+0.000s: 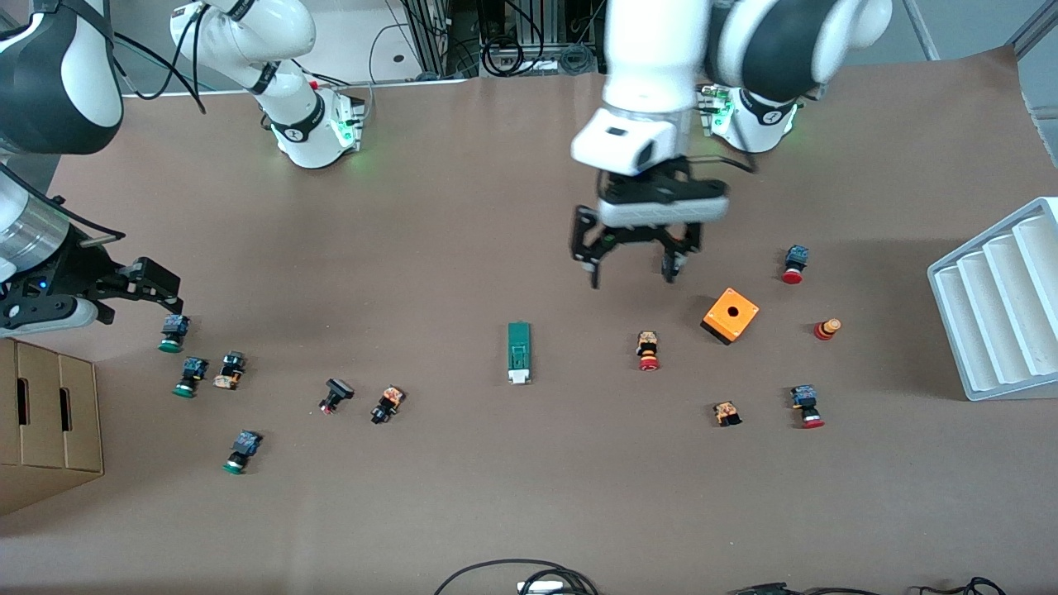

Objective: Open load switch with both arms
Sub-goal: 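Move the left gripper over the green load switch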

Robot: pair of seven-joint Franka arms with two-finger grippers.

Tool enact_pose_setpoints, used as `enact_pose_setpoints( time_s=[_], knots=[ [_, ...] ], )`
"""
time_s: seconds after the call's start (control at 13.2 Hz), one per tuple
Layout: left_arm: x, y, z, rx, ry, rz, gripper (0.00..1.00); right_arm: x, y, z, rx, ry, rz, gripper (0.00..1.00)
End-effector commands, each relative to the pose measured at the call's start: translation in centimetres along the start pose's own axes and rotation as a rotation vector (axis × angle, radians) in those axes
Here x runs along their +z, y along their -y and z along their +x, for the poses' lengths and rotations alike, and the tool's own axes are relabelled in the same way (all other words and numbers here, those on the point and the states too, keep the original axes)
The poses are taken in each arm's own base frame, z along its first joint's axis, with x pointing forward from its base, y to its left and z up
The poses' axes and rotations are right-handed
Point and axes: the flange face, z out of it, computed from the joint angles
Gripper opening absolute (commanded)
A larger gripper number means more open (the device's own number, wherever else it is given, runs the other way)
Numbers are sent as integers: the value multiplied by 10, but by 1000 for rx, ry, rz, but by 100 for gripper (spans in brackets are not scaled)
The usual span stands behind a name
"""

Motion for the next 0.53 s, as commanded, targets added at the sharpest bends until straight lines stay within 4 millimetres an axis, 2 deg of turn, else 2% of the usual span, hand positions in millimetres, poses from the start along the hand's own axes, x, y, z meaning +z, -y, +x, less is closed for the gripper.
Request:
enact_pose_setpoints(
  time_s=[0.0,0.3,0.46],
  knots=[
    [5,-25,-30,-31,-52,13,100,-1,0,4,-8,-14,2,100],
    [39,-83,-106,-64,-140,37,100,-2,6,5,-18,-22,10,100],
    [59,-101,-136,-84,-176,40,100,-13,37,10,-53,-53,26,100]
  ],
)
